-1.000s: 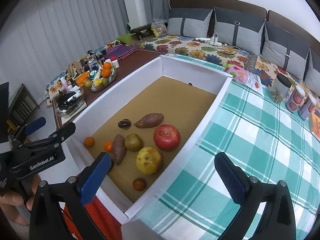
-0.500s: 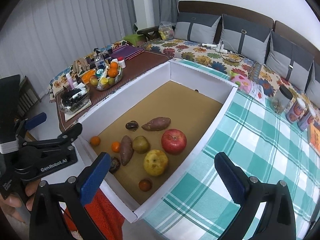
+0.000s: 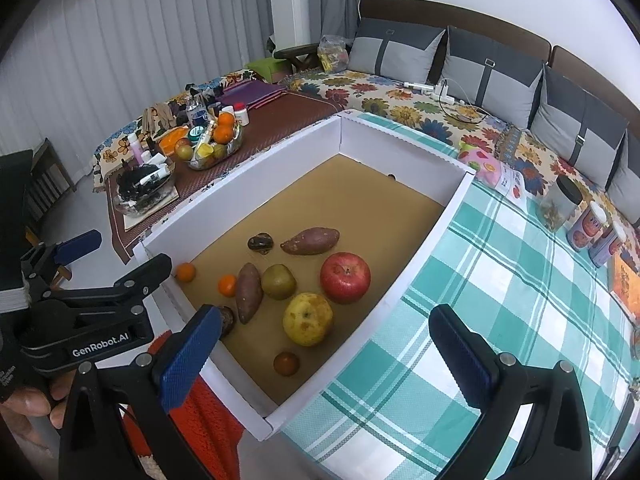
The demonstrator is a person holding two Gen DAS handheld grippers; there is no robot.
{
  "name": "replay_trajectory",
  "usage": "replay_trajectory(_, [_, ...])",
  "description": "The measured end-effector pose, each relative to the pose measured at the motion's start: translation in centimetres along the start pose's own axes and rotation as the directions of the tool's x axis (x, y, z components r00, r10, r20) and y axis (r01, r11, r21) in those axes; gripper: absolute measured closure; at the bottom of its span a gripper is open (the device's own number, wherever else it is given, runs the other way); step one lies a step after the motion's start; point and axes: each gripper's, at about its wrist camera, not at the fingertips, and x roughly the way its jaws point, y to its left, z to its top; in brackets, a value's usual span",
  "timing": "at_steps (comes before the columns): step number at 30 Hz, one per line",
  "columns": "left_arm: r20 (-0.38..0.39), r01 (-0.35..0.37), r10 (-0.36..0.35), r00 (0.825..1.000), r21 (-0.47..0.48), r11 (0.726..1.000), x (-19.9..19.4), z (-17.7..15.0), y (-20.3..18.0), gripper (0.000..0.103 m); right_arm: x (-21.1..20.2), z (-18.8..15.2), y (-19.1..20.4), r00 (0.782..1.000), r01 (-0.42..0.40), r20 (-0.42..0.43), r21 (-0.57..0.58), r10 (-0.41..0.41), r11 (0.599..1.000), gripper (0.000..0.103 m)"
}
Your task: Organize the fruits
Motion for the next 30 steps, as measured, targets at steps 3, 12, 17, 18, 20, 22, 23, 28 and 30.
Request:
replay_trajectory(3, [0.001,-0.005,0.005,1.0,0.008,1.0,-0.2,-0.1,-0.2,0.002,0.0,0.2,0.2,1.0,0.001,-0.003,-0.003,-0.001,1.0,0.0])
replay_trajectory(12, [-0.012,-0.008,0.009,1.0,0.003,1.0,0.1,0.0,0.1,0.002,1.0,0.6,1.1,0.999,0.001,-0.032,-0.02,-0.002,1.0,0.0])
replay_trajectory(17, [-0.021,-0.009,0.009,1.0,0.004,1.0,0.6,0.0,0.5,0.002,1.3,0.7,1.3,0.999,0.005,-0.034,-0.022,-0.006,1.0,0.001])
replay_trajectory(18, [-0.022,-0.008,0.008,1.0,0.006,1.0,0.8,0.1,0.5,0.002,1.4,0.7,1.3,0.999,0.005,-0.035,-0.022,-0.006,1.0,0.001])
replay_trajectory(20, [-0.026,-0.009,0.01,1.0,0.009,1.0,1.0,0.1,0.4,0.002,1.4,0.7,1.3,0.999,0.004,-0.034,-0.022,-0.005,1.0,0.001])
replay_trajectory(22, [-0.029,-0.009,0.009,1.0,0.01,1.0,1.1,0.0,0.4,0.002,1.4,0.8,1.3,0.999,0.005,-0.034,-0.023,-0.006,1.0,0.001])
replay_trajectory(23, [-0.03,-0.009,0.01,1.0,0.011,1.0,1.2,0.1,0.5,0.002,1.5,0.8,1.3,0.999,0.006,-0.034,-0.023,-0.007,1.0,0.001])
replay_trajectory(28, [-0.032,-0.009,0.01,0.999,0.011,1.0,1.3,0.1,0.5,0.002,1.4,0.8,1.3,0.999,0.005,-0.035,-0.023,-0.006,1.0,0.0])
replay_trajectory(30, [-0.035,-0.008,0.009,0.999,0.011,1.0,1.5,0.0,0.6,0.002,1.5,0.8,1.3,0.999,0.004,-0.037,-0.022,-0.004,1.0,0.0])
